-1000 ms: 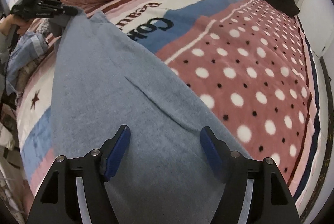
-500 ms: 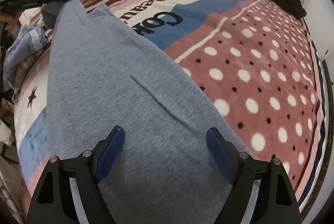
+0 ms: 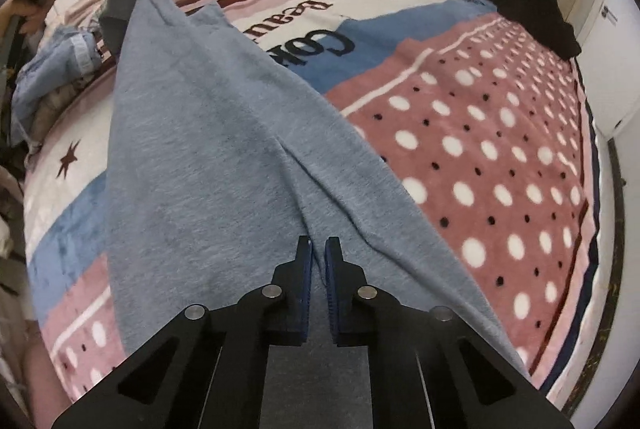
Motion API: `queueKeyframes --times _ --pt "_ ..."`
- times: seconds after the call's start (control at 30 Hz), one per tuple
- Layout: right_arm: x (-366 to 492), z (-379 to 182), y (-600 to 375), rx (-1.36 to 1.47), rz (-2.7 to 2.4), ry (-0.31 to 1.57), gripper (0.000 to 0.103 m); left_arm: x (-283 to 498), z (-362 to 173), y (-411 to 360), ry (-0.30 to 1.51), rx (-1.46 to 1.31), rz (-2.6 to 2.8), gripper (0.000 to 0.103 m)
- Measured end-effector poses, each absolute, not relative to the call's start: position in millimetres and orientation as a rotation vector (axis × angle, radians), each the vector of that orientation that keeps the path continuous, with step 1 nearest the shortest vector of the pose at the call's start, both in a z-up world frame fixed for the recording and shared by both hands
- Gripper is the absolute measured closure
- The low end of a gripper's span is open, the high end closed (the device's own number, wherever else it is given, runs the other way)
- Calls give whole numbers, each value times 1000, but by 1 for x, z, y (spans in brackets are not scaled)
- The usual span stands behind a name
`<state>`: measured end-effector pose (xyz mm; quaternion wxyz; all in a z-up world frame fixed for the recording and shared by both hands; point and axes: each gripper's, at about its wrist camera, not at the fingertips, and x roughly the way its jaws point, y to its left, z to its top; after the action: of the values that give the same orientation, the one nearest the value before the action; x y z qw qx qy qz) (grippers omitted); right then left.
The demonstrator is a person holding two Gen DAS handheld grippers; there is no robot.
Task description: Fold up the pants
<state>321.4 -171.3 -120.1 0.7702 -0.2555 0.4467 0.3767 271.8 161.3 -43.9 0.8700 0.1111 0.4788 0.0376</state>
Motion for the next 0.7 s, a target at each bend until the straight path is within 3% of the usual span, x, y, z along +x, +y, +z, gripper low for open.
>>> queueKeyframes --times 0.37,0.6,0.63,0.67,0.7 --pt "333 -91 -175 -536 669 826 103 325 -61 160 1034 289 168 100" --pt "355 -98 -170 -480 641 885 99 359 -92 168 1124 277 194 99" --pt "353 -99 -172 -446 682 909 95 358 -93 169 1136 264 180 96" --pt "352 -99 -173 -433 714 928 87 356 -94 171 1154 240 141 81" --pt "350 -100 -174 -430 748 947 72 354 -94 171 1165 230 101 52"
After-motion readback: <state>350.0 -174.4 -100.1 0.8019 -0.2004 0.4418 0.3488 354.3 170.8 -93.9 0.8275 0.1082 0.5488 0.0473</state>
